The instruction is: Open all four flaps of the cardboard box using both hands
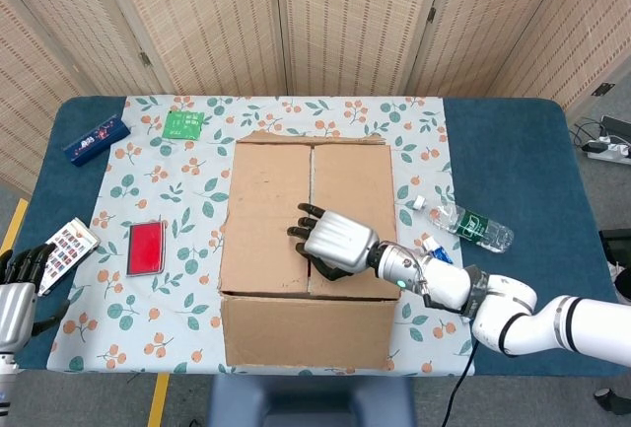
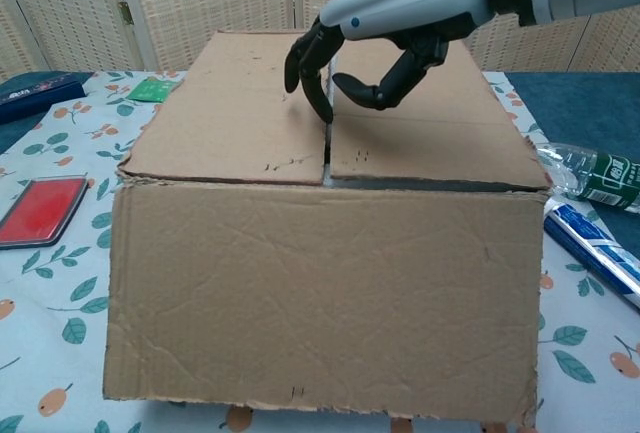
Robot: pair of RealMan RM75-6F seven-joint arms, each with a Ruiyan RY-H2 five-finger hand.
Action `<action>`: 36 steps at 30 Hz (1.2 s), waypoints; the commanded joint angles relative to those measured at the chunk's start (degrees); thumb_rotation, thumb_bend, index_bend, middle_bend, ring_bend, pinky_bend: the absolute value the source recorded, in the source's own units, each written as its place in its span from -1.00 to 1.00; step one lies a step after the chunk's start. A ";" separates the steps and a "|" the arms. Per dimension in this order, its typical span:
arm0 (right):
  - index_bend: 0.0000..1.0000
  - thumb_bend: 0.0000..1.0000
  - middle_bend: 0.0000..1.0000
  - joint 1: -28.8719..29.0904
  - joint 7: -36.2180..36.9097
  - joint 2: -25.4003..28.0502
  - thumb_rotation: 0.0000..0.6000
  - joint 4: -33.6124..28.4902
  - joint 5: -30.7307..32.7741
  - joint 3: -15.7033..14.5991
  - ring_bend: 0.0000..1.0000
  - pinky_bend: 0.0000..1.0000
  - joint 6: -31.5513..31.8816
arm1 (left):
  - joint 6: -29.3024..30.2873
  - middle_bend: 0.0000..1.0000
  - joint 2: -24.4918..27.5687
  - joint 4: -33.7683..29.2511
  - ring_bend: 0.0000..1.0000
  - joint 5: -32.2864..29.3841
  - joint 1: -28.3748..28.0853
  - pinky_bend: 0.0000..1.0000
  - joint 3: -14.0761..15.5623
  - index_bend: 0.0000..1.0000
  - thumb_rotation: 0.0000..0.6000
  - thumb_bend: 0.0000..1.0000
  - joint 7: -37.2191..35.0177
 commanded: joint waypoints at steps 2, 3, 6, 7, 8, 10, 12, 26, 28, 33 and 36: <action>-0.18 0.60 -0.64 0.43 -1.54 -1.08 0.13 0.42 1.38 0.07 -0.65 -0.90 -0.33 | 0.26 -0.71 0.10 -0.06 -0.75 0.21 0.13 -1.00 0.06 -0.83 1.00 -0.33 -0.18; -0.18 0.60 -0.64 0.52 -1.77 -1.33 0.13 0.55 1.69 0.09 -0.65 -0.90 -0.38 | 0.34 -0.71 0.14 -0.08 -0.75 0.26 0.16 -1.00 0.07 -0.83 1.00 -0.33 -0.24; -0.18 0.61 -0.64 0.83 -2.39 -2.06 0.13 1.05 2.64 0.13 -0.65 -0.90 -0.60 | 0.52 -0.71 0.25 -0.05 -0.75 0.33 0.29 -1.00 0.09 -0.83 1.00 -0.33 -0.48; -0.18 0.61 -0.64 0.93 -2.60 -2.18 0.13 1.15 2.82 0.13 -0.65 -0.90 -0.65 | 0.59 -0.71 0.26 -0.03 -0.75 0.34 0.33 -1.00 0.09 -0.83 1.00 -0.33 -0.55; -0.18 0.60 -0.64 1.02 -2.85 -2.28 0.13 1.25 2.97 0.11 -0.65 -0.90 -0.71 | 0.61 -0.71 0.29 -0.01 -0.75 0.33 0.36 -1.00 0.09 -0.83 1.00 -0.33 -0.64; -0.18 0.60 -0.64 1.20 -3.33 -2.41 0.13 1.39 3.43 0.00 -0.65 -0.90 -0.95 | 0.66 -0.71 0.36 0.00 -0.75 0.33 0.42 -1.00 0.08 -0.83 1.00 -0.33 -0.78; -0.18 0.60 -0.65 1.37 -3.81 -2.52 0.13 1.53 3.85 -0.15 -0.66 -0.91 -1.23 | 0.63 -0.71 0.41 -0.03 -0.76 0.32 0.41 -1.00 0.07 -0.83 1.00 -0.33 -0.88; -0.18 0.61 -0.65 0.31 -5.54 2.25 0.13 -2.58 5.35 -0.89 -0.66 -0.96 -0.33 | 0.73 -0.71 0.28 -0.04 -0.76 0.75 0.42 -1.00 0.18 -0.84 1.00 -0.33 -0.86; -0.18 0.61 -0.65 -0.25 -5.66 3.48 0.12 -3.47 5.19 -0.84 -0.66 -0.95 0.54 | 0.61 -0.71 0.21 -0.06 -0.76 0.72 0.35 -1.00 0.17 -0.84 1.00 -0.33 -0.73; -0.18 0.61 -0.65 -1.71 -5.67 6.40 0.13 -5.40 4.90 -0.71 -0.66 -0.96 2.47 | 0.15 -0.71 -0.11 0.00 -0.76 0.68 0.12 -1.00 0.26 -0.85 1.00 -0.33 -0.08; -0.18 0.60 -0.65 -2.60 -5.52 7.90 0.13 -6.35 4.63 -0.66 -0.65 -0.95 3.51 | -0.07 -0.71 -0.25 -0.02 -0.76 0.68 -0.01 -1.00 0.30 -0.85 1.00 -0.33 0.22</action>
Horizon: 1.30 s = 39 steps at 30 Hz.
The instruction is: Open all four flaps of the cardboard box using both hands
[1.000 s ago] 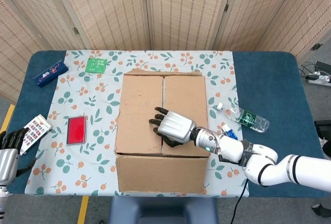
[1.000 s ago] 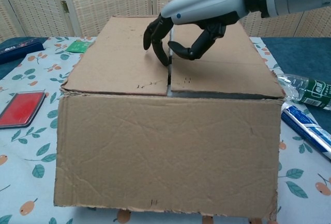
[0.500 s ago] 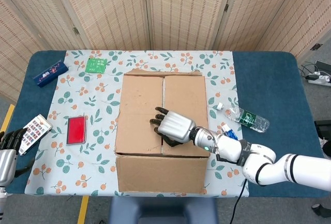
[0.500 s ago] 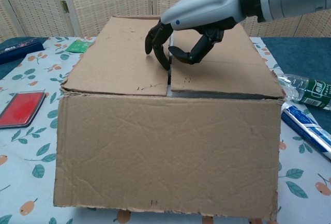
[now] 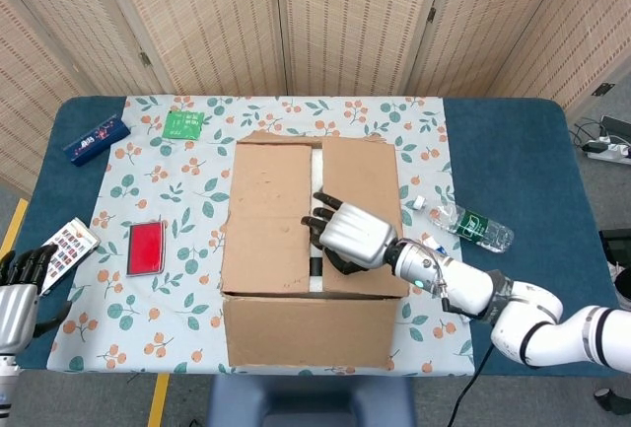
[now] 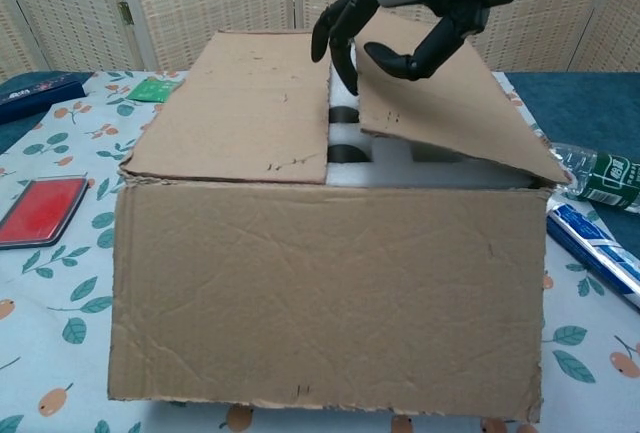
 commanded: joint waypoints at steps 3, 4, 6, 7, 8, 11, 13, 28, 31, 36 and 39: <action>-0.18 0.61 -0.65 -1.50 0.53 2.37 0.13 -1.60 -0.65 0.19 -0.65 -0.96 1.70 | -0.21 -0.71 -0.15 -0.04 -0.76 0.06 -0.17 -1.00 0.05 -0.85 1.00 -0.33 0.32; -0.18 0.61 -0.65 -1.78 0.68 2.81 0.13 -1.89 -0.82 0.25 -0.65 -0.96 2.06 | -0.24 -0.71 -0.16 -0.05 -0.76 0.08 -0.18 -1.00 0.07 -0.85 1.00 -0.33 0.37; -0.18 0.61 -0.65 -2.37 1.01 3.84 0.13 -2.54 -1.24 0.41 -0.65 -0.95 2.81 | -0.33 -0.71 -0.19 -0.06 -0.76 0.08 -0.23 -1.00 0.10 -0.85 1.00 -0.33 0.44; -0.18 0.61 -0.65 -2.60 1.15 4.29 0.13 -2.82 -1.41 0.48 -0.65 -0.95 3.09 | -0.36 -0.71 -0.20 -0.07 -0.76 0.09 -0.25 -1.00 0.10 -0.85 1.00 -0.33 0.44; -0.18 0.61 -0.65 -2.93 1.26 4.90 0.12 -3.21 -1.66 0.55 -0.65 -0.95 3.45 | -0.37 -0.71 -0.20 -0.08 -0.76 0.12 -0.26 -1.00 0.12 -0.85 1.00 -0.33 0.44; -0.18 0.61 -0.65 -3.67 1.39 6.23 0.13 -4.11 -2.24 0.67 -0.65 -0.96 4.23 | -0.29 -0.71 -0.20 -0.09 -0.76 0.20 -0.25 -1.00 0.14 -0.85 1.00 -0.33 0.45; -0.18 0.61 -0.65 -4.34 1.59 7.26 0.12 -4.83 -2.61 0.78 -0.65 -0.95 4.95 | -0.25 -0.71 -0.22 -0.11 -0.76 0.28 -0.25 -1.00 0.18 -0.85 1.00 -0.33 0.50; -0.18 0.61 -0.65 -11.43 5.31 15.56 0.12 -8.98 -7.46 0.95 -0.65 -0.95 12.57 | -0.68 -0.71 -0.56 -0.22 -0.76 0.72 -0.57 -1.00 0.51 -0.85 1.00 -0.33 1.21; -0.18 0.61 -0.65 -13.19 6.26 17.48 0.12 -9.68 -8.75 0.86 -0.65 -0.95 14.42 | -0.97 -0.71 -0.68 -0.25 -0.76 0.79 -0.73 -1.00 0.60 -0.86 1.00 -0.33 1.41; -0.18 0.61 -0.65 -16.39 8.00 20.43 0.13 -10.25 -11.09 0.40 -0.65 -0.95 17.53 | -1.27 -0.71 -0.85 -0.28 -0.76 0.85 -0.93 -1.00 0.70 -0.86 1.00 -0.33 1.79; -0.18 0.61 -0.65 -18.22 8.82 21.64 0.13 -10.08 -12.61 -0.16 -0.65 -0.96 18.97 | -1.43 -0.71 -1.00 -0.27 -0.76 0.78 -1.03 -1.00 0.72 -0.86 1.00 -0.33 2.12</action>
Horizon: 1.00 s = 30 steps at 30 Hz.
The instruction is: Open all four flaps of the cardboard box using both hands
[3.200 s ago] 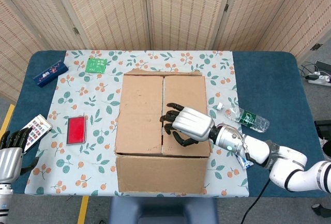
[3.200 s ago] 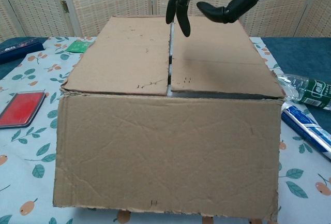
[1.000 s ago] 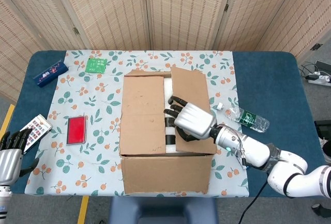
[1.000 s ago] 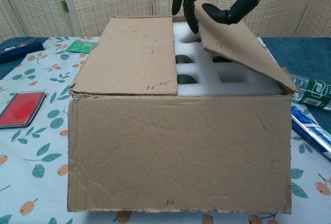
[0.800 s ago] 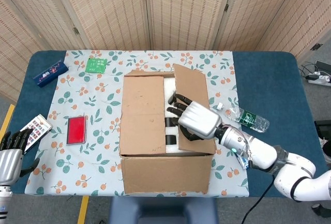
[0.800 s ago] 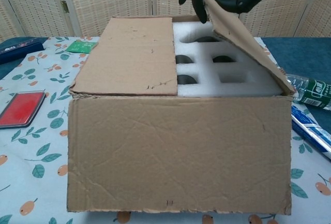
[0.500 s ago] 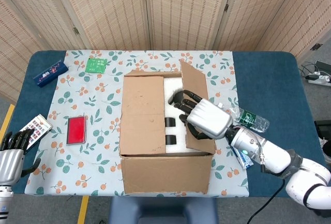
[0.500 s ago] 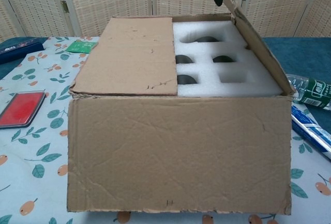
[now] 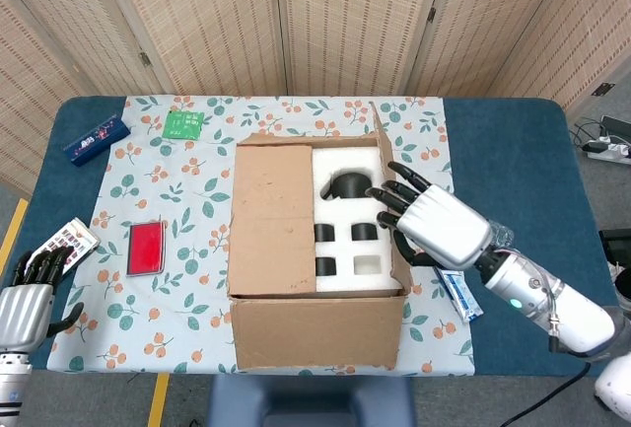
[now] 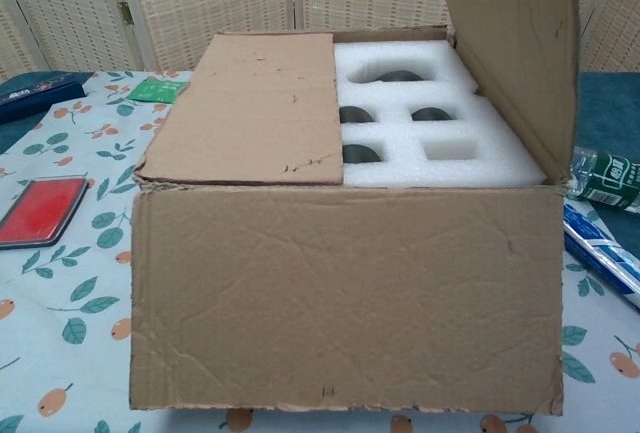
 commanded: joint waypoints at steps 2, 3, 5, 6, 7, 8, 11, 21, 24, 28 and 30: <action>-0.18 0.61 -0.65 -2.56 1.43 1.59 0.12 0.21 -2.23 -0.77 -0.65 -0.96 2.22 | -0.35 -0.71 -0.18 0.00 -0.76 -0.11 -0.17 -1.00 0.06 -0.86 1.00 -0.33 0.32; -0.18 0.61 -0.65 -3.03 1.75 1.91 0.12 0.27 -2.61 -0.84 -0.65 -0.96 2.71 | -0.46 -0.71 -0.22 0.02 -0.76 -0.16 -0.22 -1.00 0.07 -0.86 1.00 -0.33 0.41; -0.18 0.61 -0.65 -4.07 2.49 2.71 0.13 0.39 -3.47 -0.94 -0.65 -0.96 3.83 | -0.73 -0.71 -0.34 0.09 -0.76 -0.33 -0.34 -1.00 0.07 -0.86 1.00 -0.33 0.62; -0.18 0.60 -0.65 -4.52 2.77 3.04 0.13 0.46 -3.82 -0.99 -0.65 -0.95 4.28 | -0.84 -0.71 -0.39 0.11 -0.76 -0.39 -0.40 -1.00 0.07 -0.86 1.00 -0.33 0.70; -0.18 0.60 -0.65 -4.97 3.03 3.35 0.12 0.52 -4.16 -1.07 -0.65 -0.96 4.71 | -0.94 -0.71 -0.44 0.12 -0.76 -0.45 -0.44 -1.00 0.07 -0.86 1.00 -0.33 0.78; -0.18 0.60 -0.65 -5.43 3.27 3.61 0.12 0.63 -4.50 -1.19 -0.65 -0.95 5.08 | -1.02 -0.71 -0.49 0.13 -0.77 -0.49 -0.48 -1.00 0.08 -0.86 1.00 -0.33 0.86; -0.18 0.61 -0.65 -7.17 3.96 4.12 0.12 1.43 -5.56 -1.86 -0.65 -0.95 6.10 | -1.22 -0.71 -0.59 0.13 -0.77 -0.58 -0.58 -1.00 0.12 -0.86 1.00 -0.33 1.09; -0.18 0.60 -0.65 -12.27 6.60 5.00 0.13 4.31 -8.06 -3.63 -0.65 -0.96 10.24 | -1.69 -0.71 -0.77 0.18 -0.77 -0.74 -0.83 -1.00 0.25 -0.86 1.00 -0.33 1.27; -0.18 0.61 -0.65 -13.81 7.00 5.32 0.12 4.88 -8.95 -4.18 -0.65 -0.96 11.61 | -1.77 -0.71 -0.78 0.16 -0.77 -0.71 -0.88 -1.00 0.31 -0.86 1.00 -0.33 1.23; -0.18 0.61 -0.65 -15.99 7.63 5.20 0.12 5.96 -9.99 -5.01 -0.65 -0.96 13.72 | -1.85 -0.71 -0.82 0.15 -0.77 -0.73 -0.94 -1.00 0.35 -0.86 1.00 -0.33 1.29; -0.18 0.61 -0.65 -17.12 8.24 4.65 0.12 6.94 -10.33 -5.59 -0.65 -0.95 14.51 | -1.81 -0.71 -0.83 0.10 -0.77 -0.62 -0.94 -1.00 0.42 -0.86 1.00 -0.33 1.33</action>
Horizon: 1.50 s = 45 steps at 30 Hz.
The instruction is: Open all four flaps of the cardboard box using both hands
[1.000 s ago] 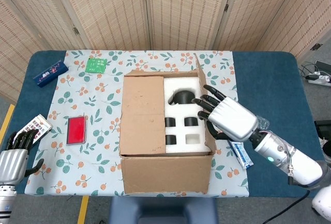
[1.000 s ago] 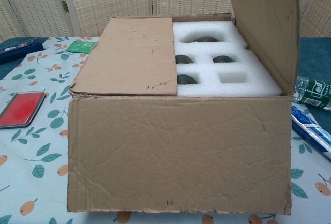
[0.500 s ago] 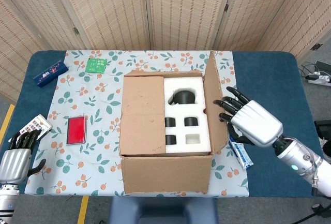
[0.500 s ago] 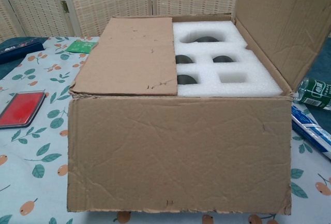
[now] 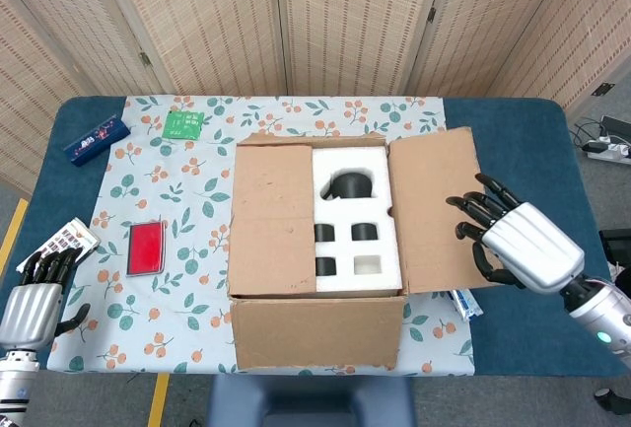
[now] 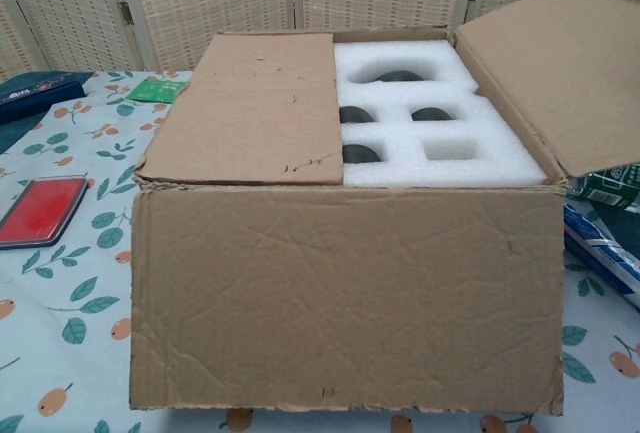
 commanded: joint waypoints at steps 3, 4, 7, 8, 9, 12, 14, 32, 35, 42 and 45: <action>-0.18 0.61 -0.65 -2.46 1.71 -2.15 0.12 3.20 -0.73 -1.69 -0.65 -0.96 1.08 | 0.11 -0.71 -0.08 -0.09 -0.77 0.26 -0.01 -1.00 0.16 -0.86 1.00 -0.33 0.21; -0.18 0.60 -0.65 -2.78 2.20 -2.85 0.12 3.94 -0.77 -1.98 -0.65 -0.96 1.09 | 0.09 -0.71 -0.10 -0.09 -0.77 0.29 -0.02 -1.00 0.18 -0.86 1.00 -0.33 0.27; -0.18 0.61 -0.65 -3.68 4.88 -5.96 0.12 6.74 -0.97 -2.66 -0.65 -0.96 1.97 | 0.09 -0.71 -0.12 -0.15 -0.77 0.32 -0.04 -1.00 0.23 -0.86 1.00 -0.33 0.39; -0.18 0.61 -0.65 -4.01 6.46 -7.47 0.12 8.07 -1.10 -2.81 -0.65 -0.96 2.75 | 0.15 -0.71 -0.11 -0.18 -0.77 0.34 -0.03 -1.00 0.22 -0.86 1.00 -0.33 0.39; -0.18 0.61 -0.65 -4.27 7.69 -8.64 0.12 9.11 -1.11 -2.87 -0.65 -0.96 3.46 | 0.20 -0.71 -0.08 -0.21 -0.77 0.34 -0.01 -1.00 0.22 -0.86 1.00 -0.33 0.37; -0.18 0.60 -0.65 -4.85 11.41 -12.39 0.12 12.69 -0.97 -2.72 -0.65 -0.96 5.84 | 0.57 -0.71 0.09 -0.32 -0.77 0.47 0.11 -1.00 0.19 -0.86 1.00 -0.33 0.15; -0.20 0.61 -0.67 -5.24 14.15 -14.87 0.13 14.77 -0.48 -2.30 -0.65 -0.96 7.87 | 0.75 -0.71 0.23 -0.33 -0.77 0.62 0.15 -1.00 0.18 -0.86 1.00 -0.33 -0.15; -0.64 0.34 -1.00 -14.72 4.15 -32.87 0.39 23.87 2.53 -3.05 -0.98 -1.00 21.20 | 4.93 -0.68 2.89 2.18 -0.76 10.99 -2.53 -0.96 0.05 -0.84 1.00 -0.31 -8.36; -0.65 0.33 -1.00 -15.71 2.81 -34.88 0.39 25.53 2.96 -2.66 -0.99 -1.00 22.84 | 3.94 -0.68 5.11 0.38 -0.76 12.89 -3.95 -0.96 0.24 -0.84 1.00 -0.25 -9.05; -0.77 0.09 -1.00 -17.81 -6.66 -34.67 0.38 23.39 6.53 -1.59 -1.00 -1.00 23.10 | 0.22 -0.68 8.45 -4.50 -0.79 15.92 -7.54 -0.97 0.54 -0.84 1.00 -0.21 -8.46; -0.77 0.09 -1.00 -19.13 -10.34 -34.26 0.38 21.26 8.67 -0.90 -1.00 -1.00 23.85 | -1.70 -0.68 9.50 -6.54 -0.79 16.34 -9.19 -0.98 0.30 -0.84 1.00 -0.20 -8.15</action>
